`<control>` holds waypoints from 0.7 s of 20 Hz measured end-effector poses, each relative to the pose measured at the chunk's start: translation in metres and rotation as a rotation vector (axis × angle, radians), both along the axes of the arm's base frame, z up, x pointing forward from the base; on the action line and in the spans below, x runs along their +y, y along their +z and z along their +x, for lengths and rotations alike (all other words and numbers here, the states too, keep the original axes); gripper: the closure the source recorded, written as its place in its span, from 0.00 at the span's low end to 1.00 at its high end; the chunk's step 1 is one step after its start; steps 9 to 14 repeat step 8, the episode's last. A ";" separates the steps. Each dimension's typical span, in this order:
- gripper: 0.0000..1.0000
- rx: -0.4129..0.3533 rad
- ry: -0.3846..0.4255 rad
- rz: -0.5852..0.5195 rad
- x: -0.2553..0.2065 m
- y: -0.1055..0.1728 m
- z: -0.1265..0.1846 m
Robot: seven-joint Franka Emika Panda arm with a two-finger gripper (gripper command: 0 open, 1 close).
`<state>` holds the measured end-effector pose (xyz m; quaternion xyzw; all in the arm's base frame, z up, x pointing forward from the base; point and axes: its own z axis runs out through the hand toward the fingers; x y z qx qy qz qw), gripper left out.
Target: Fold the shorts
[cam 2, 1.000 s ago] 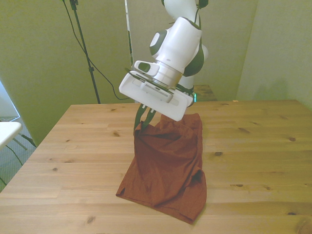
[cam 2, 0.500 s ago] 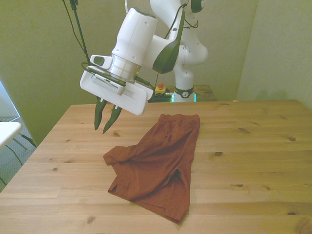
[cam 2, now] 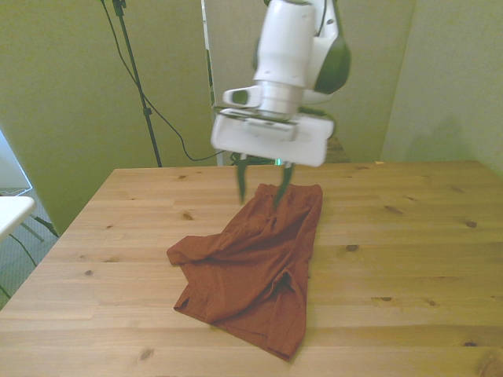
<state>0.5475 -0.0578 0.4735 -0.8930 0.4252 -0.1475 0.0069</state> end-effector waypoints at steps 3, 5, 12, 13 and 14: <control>0.00 0.037 0.083 0.020 0.063 -0.004 -0.053; 0.00 0.059 0.113 0.034 0.090 -0.015 -0.089; 0.00 0.074 0.146 0.058 0.117 -0.023 -0.136; 0.00 0.074 0.146 0.058 0.117 -0.023 -0.136; 0.00 0.074 0.146 0.058 0.117 -0.023 -0.136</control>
